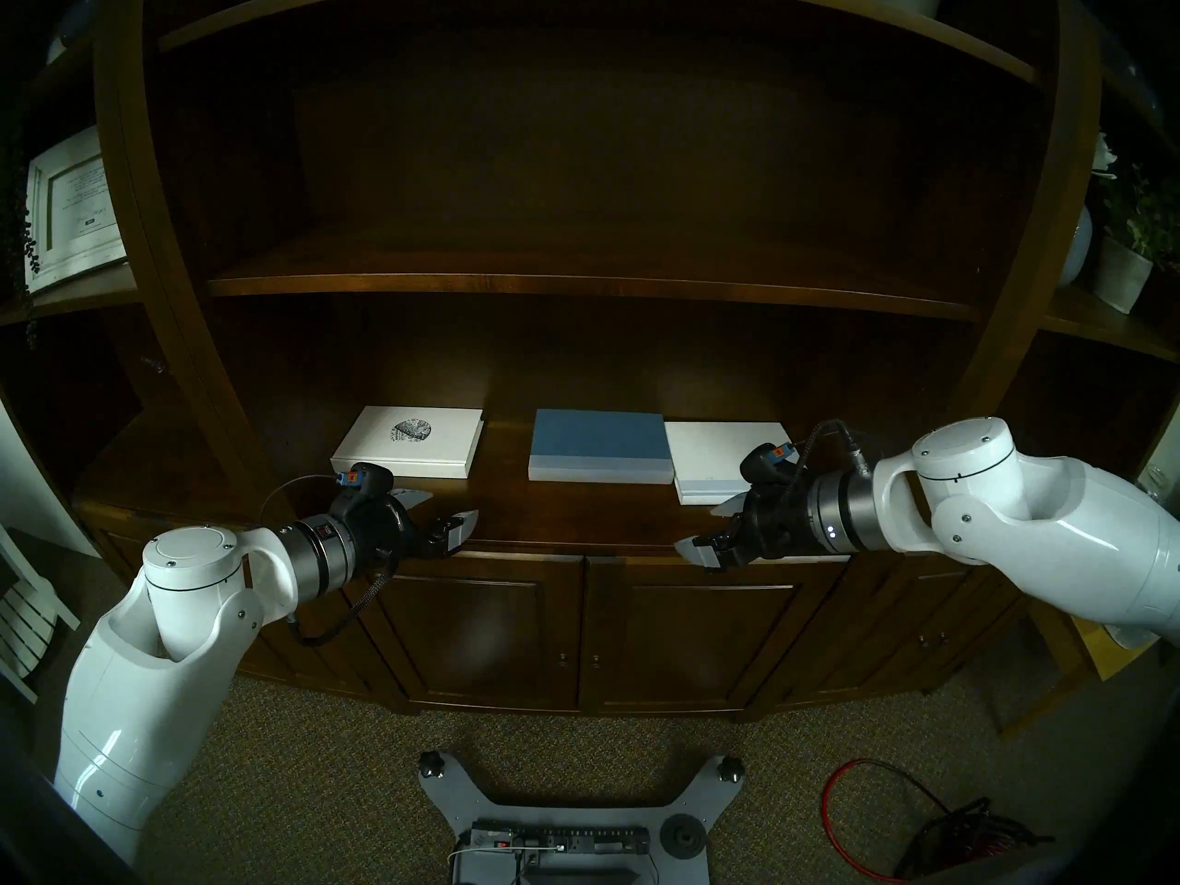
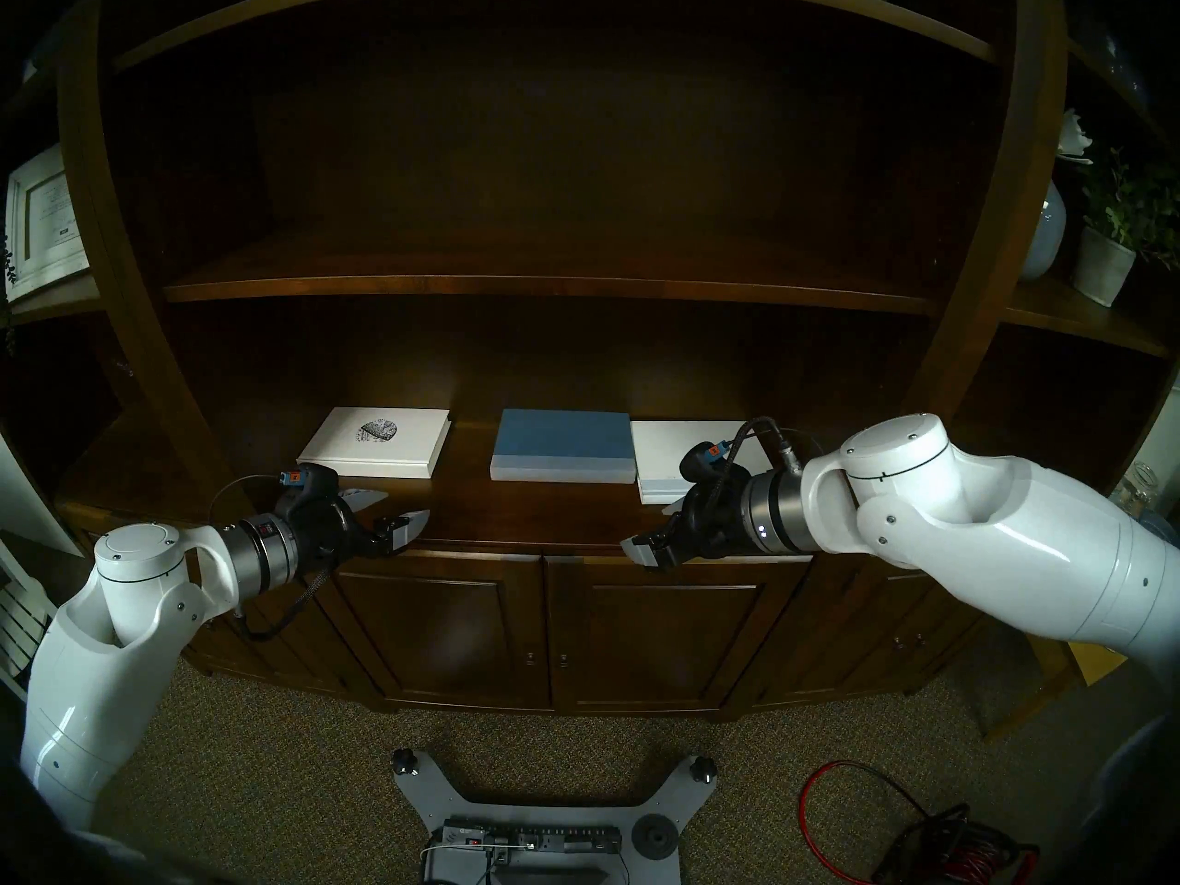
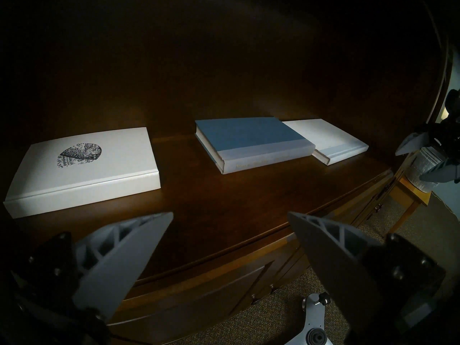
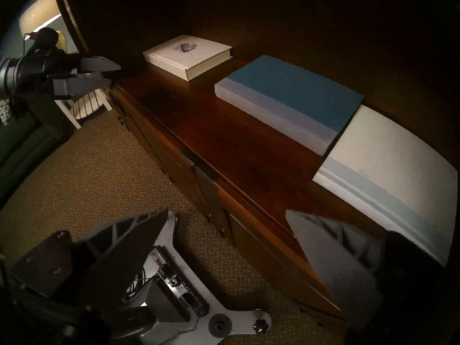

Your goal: Close the books and align them horizontally on the shelf

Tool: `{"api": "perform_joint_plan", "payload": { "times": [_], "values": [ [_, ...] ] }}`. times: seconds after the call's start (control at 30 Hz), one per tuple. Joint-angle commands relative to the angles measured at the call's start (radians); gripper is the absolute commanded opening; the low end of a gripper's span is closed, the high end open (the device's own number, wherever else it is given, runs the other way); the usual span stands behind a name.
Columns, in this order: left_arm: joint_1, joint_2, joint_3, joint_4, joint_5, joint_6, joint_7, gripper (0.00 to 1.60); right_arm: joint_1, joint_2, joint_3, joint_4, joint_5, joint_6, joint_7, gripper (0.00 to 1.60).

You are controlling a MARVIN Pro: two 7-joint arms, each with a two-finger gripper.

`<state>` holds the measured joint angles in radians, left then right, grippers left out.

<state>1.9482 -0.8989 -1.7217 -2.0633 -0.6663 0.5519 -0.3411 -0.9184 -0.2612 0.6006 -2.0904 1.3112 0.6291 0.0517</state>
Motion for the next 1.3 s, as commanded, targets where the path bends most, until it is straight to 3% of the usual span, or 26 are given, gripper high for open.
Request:
{"api": "perform_joint_plan", "payload": {
  "times": [0.0,0.17,0.3,0.5,0.87,1.27],
  "values": [
    [-0.016,0.004,-0.012,-0.025,-0.002,-0.009,-0.005,1.6,0.068,-0.117,0.012,0.037,0.062,0.041,-0.094,1.6],
    [-0.016,0.004,-0.012,-0.025,-0.002,-0.008,-0.006,1.6,0.082,-0.168,-0.001,0.094,0.115,0.064,-0.18,1.6],
    [-0.016,0.004,-0.013,-0.025,-0.002,-0.009,-0.007,1.6,0.096,-0.247,-0.012,0.157,0.168,0.096,-0.286,1.6],
    [-0.015,0.004,-0.013,-0.026,-0.002,-0.009,-0.008,1.6,0.113,-0.301,-0.036,0.208,0.221,0.103,-0.384,1.6],
    [-0.014,0.004,-0.014,-0.027,-0.002,-0.009,-0.009,1.6,0.146,-0.438,-0.072,0.355,0.268,0.137,-0.597,1.6],
    [-0.014,0.004,-0.015,-0.028,-0.002,-0.01,-0.009,1.6,0.145,-0.5,-0.072,0.415,0.305,0.141,-0.778,1.6]
  ]
}}
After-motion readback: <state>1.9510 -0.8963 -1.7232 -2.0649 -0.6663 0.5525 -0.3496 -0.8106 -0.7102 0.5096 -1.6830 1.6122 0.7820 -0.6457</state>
